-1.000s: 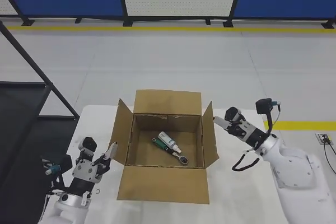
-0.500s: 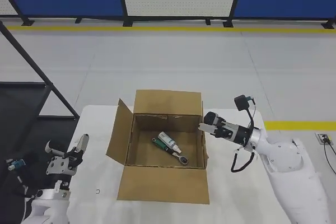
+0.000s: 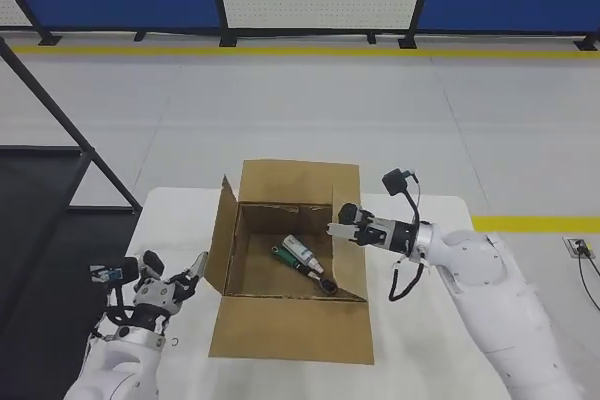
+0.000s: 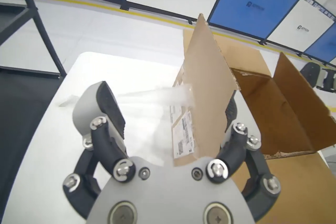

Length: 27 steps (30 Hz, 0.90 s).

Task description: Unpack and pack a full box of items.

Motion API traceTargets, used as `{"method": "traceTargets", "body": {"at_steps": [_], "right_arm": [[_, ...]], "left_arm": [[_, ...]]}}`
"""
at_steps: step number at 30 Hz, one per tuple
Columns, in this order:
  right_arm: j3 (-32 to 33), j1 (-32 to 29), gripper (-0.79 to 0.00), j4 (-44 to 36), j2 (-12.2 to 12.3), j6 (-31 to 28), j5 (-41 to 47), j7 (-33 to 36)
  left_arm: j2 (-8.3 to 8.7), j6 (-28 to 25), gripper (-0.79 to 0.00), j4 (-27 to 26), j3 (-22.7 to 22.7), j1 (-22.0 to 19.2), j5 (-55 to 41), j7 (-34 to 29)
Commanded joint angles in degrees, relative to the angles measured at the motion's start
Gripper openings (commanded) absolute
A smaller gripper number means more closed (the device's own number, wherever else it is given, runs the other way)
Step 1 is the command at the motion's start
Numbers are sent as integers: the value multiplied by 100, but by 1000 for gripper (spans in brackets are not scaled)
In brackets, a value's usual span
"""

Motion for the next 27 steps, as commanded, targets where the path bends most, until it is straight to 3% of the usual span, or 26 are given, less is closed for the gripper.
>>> {"method": "traceTargets", "body": {"at_steps": [1, 15, 27], "right_arm": [[-76, 35, 0, 145, -15, -50, 48, -47], [-566, 390, 0, 1126, -149, -310, 184, -344], [-689, 503, 0, 1419, -164, -468, 298, -173]], "left_arm": [[3, -16, 0, 17, 121, -46, 84, -77], [-12, -229, 0, 412, 979, -684, -76, -733], [-61, -201, 0, 829, 1344, -1411, -1515, -1518]]}}
